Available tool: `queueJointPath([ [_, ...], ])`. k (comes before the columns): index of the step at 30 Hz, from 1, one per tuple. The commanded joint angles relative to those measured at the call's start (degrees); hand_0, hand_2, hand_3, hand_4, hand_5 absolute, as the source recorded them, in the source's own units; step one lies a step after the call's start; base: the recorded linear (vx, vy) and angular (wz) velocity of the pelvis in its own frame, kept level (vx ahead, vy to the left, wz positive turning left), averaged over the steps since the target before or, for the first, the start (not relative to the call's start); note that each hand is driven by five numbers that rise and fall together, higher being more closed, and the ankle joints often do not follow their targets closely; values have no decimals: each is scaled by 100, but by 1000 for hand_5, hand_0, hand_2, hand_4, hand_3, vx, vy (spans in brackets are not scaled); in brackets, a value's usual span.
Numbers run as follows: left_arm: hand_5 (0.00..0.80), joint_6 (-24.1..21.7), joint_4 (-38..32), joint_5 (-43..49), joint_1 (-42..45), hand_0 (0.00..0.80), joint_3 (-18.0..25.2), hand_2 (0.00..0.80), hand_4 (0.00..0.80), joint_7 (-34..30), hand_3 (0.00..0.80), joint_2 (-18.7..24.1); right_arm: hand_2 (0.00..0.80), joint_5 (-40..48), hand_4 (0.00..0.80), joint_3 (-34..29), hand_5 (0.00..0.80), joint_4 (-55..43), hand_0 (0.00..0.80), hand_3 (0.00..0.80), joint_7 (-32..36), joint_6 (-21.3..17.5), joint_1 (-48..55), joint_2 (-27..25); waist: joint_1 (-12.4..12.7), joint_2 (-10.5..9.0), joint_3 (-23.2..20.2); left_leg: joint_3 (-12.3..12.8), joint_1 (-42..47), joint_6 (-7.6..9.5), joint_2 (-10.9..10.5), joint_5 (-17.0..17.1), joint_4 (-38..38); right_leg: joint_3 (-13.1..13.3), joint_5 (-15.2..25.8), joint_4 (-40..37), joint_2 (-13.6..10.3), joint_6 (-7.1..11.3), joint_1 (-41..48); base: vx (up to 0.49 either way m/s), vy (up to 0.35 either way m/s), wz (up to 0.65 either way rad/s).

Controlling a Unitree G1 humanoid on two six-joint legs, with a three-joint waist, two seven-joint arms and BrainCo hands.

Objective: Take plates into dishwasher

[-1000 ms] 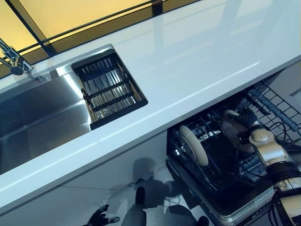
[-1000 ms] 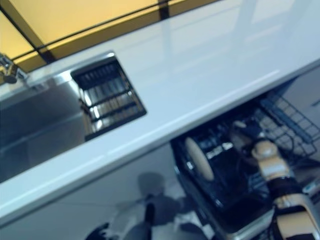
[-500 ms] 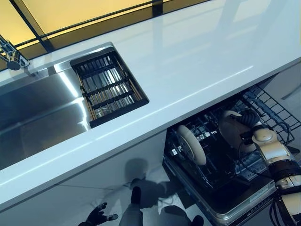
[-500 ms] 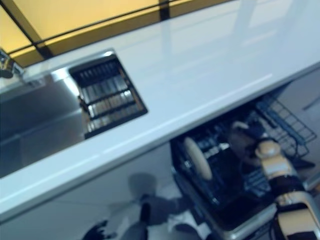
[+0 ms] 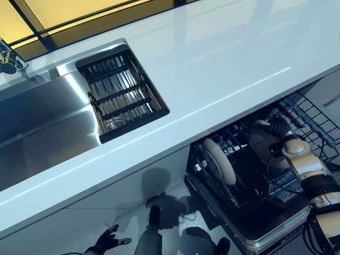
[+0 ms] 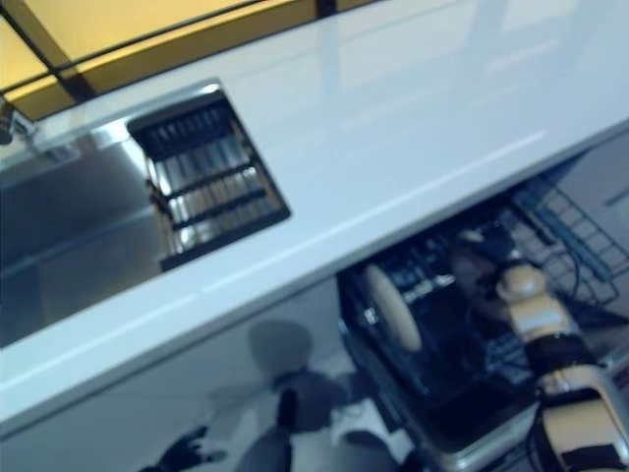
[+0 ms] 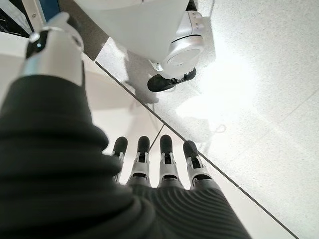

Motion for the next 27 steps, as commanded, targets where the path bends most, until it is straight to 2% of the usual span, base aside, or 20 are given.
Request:
queueJointPath([
  [1,0,-44,15,-130,92,0,-73,0,0,75,0,34,800,133,800,-168,800,-516,800,800,-1,-341,18,-326,33,-151,-233,-220,22,231,-80,254,-342,21,-24,353,148,-329,-16,0,0,0],
  [13,0,54,238,180,377,0,396,0,0,145,0,-71,800,699,800,-1350,800,-2290,800,800,461,-538,1783,93,-257,-513,-638,-30,347,207,40,199,-497,181,9,103,300,-284,262,4,-3,-3],
  [27,0,18,458,376,434,0,585,0,0,169,0,-151,800,599,800,-1743,800,-3158,800,800,540,-553,2590,251,-455,-690,-981,144,544,142,165,173,-567,342,41,-201,451,-293,532,3,-17,-10],
])
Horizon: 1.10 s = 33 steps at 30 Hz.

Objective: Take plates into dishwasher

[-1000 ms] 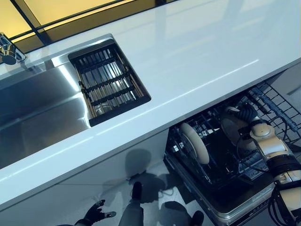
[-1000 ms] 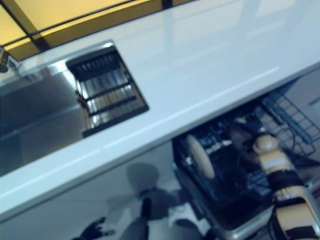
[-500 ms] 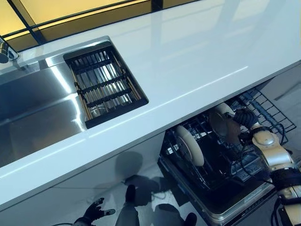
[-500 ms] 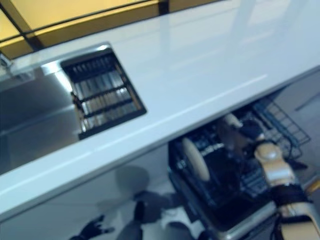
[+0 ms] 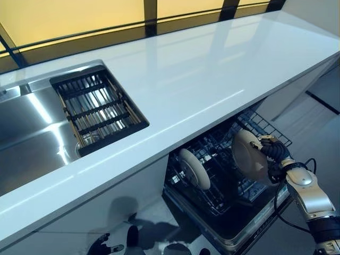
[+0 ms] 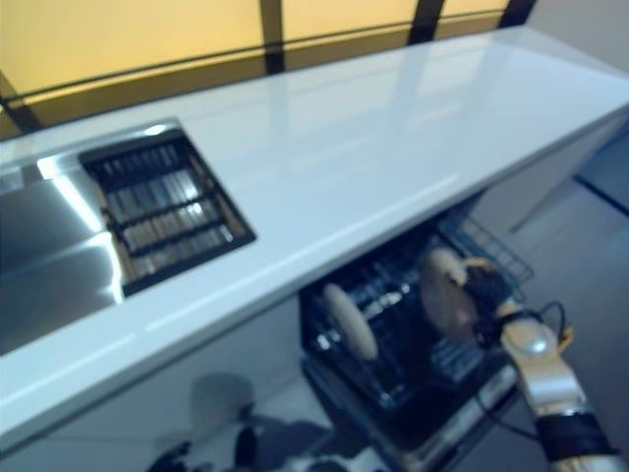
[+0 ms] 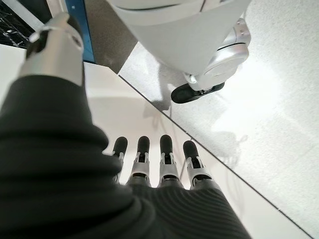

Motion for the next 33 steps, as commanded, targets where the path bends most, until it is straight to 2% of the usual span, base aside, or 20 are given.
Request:
queueJointPath([
  [1,0,-93,244,302,21,0,95,0,0,74,0,-123,800,29,800,-364,800,-480,800,800,-63,-372,-85,-245,5,67,-325,-221,-108,180,-7,228,-305,36,-199,389,234,-249,-1,12,-15,-9],
  [17,0,-105,392,398,70,0,144,0,0,1,0,-74,800,-214,800,-563,800,-649,800,800,-164,-223,-113,-607,74,26,-337,-296,-220,147,-3,233,-194,6,-211,332,249,-261,117,4,-2,-2],
  [25,0,-120,277,384,-44,0,41,0,0,6,0,38,800,-429,800,-251,800,-233,800,800,-74,-106,-501,-810,197,-7,-171,-410,-404,145,-12,264,-119,-56,-197,365,253,-265,46,-13,-40,3],
  [33,0,-128,87,137,-315,0,-145,0,0,41,0,172,800,-511,800,218,800,294,800,800,-107,10,-1341,-1097,331,90,170,-568,-773,161,-88,321,-5,-131,-221,525,195,-285,-229,-80,-16,3],
])
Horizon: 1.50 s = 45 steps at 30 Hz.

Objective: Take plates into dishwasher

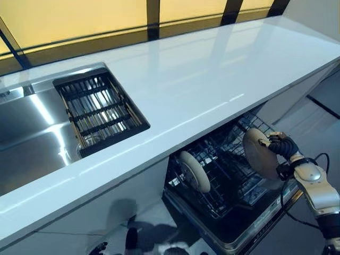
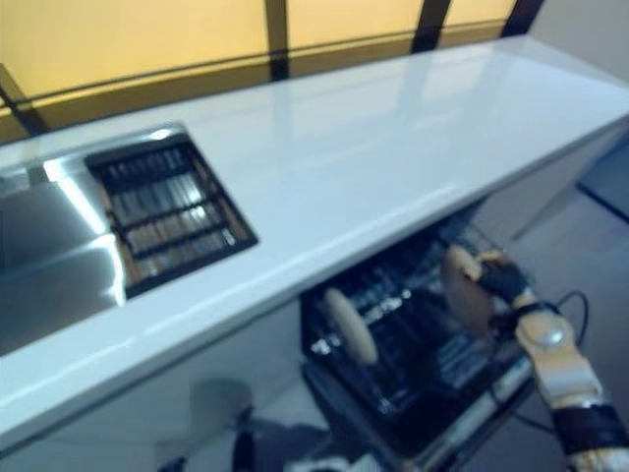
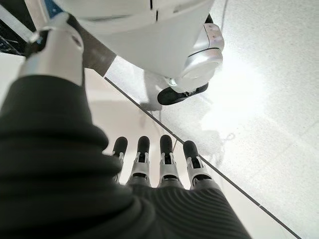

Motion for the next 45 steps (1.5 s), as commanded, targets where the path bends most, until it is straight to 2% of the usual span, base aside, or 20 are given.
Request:
queueJointPath([
  [1,0,-136,-149,-137,-259,0,-133,0,0,54,0,165,800,-221,800,212,800,-77,800,800,-41,-134,-829,-618,182,92,125,-489,-435,224,-162,327,-107,-94,-351,765,83,-265,-69,-69,6,5],
  [9,0,-194,-374,-352,-367,0,-165,0,0,74,0,191,800,-267,800,496,800,209,800,800,-53,-73,-1224,-696,285,273,437,-605,-809,251,-218,302,242,-117,-484,1204,-84,-307,-389,-53,12,3],
  [21,0,-253,-505,-524,-391,0,-223,0,0,3,0,179,800,-450,800,770,800,736,800,800,-61,-88,-1657,-607,415,581,648,-664,-1047,309,-308,330,411,-168,-658,1685,-298,-301,-658,-25,32,5],
  [45,0,-203,-642,-661,-411,0,-286,0,0,-35,0,262,800,-900,800,1343,800,2200,800,800,-289,188,-2366,-761,573,771,741,-598,-1099,321,-331,379,348,-197,-777,1948,-468,-256,-801,-1,0,0],
])
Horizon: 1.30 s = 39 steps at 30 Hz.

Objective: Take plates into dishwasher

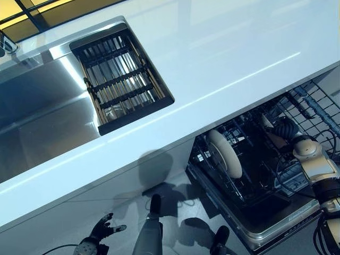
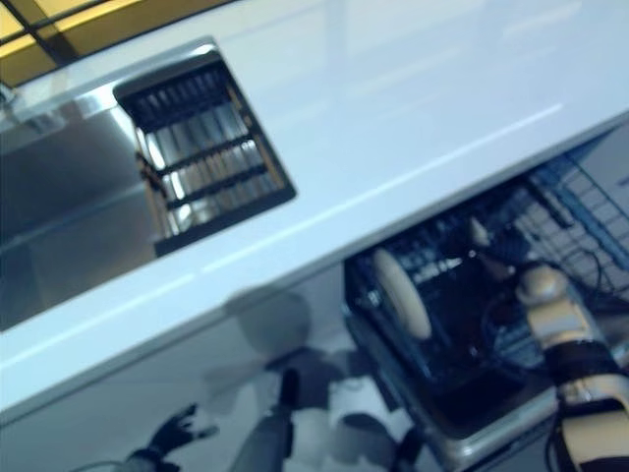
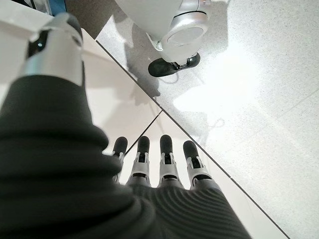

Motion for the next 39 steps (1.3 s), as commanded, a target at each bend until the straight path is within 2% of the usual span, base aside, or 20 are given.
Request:
queueJointPath([
  [1,0,-91,-44,-164,25,0,-271,0,0,-25,0,128,800,-136,800,236,800,154,800,800,-182,55,-537,-410,114,85,18,-263,-264,197,-87,423,-209,-82,-438,958,-116,-286,51,0,0,0],
  [19,0,-38,-193,-262,-32,0,-459,0,0,-56,0,168,800,-70,800,604,800,1030,800,800,-431,258,-981,-306,236,269,81,-269,-426,223,-175,458,-158,-125,-454,1122,-264,-308,-98,-4,1,2],
  [30,0,-12,-309,-297,-54,0,-490,0,0,-21,0,167,800,-127,800,681,800,1146,800,800,-408,264,-1051,-269,239,288,97,-248,-428,230,-190,472,-208,-115,-431,1109,-287,-299,-141,-3,2,1],
  [32,0,-4,-326,-319,-63,0,-510,0,0,-9,0,177,515,-152,515,695,515,1180,515,515,-437,273,-1071,-261,243,289,91,-246,-426,232,-189,472,-210,-118,-422,1100,-290,-296,-138,0,0,0],
  [33,0,-1,-326,-314,-67,0,-509,0,0,-9,0,175,204,-153,204,698,204,1200,204,204,-426,272,-1086,-265,245,288,87,-242,-425,233,-191,473,-213,-119,-418,1091,-289,-294,-133,0,0,0],
  [34,0,-6,-310,-322,-79,0,-503,0,0,-6,0,177,0,-139,0,705,0,1221,0,0,-433,272,-1103,-270,244,284,84,-234,-420,235,-192,474,-222,-117,-413,1084,-286,-293,-134,0,0,0],
  [39,0,24,-328,-341,-98,0,-497,0,0,5,0,185,0,-152,0,703,0,1253,0,0,-468,254,-1097,-274,238,274,68,-218,-402,237,-195,482,-263,-117,-389,1043,-273,-285,-132,0,0,0],
])
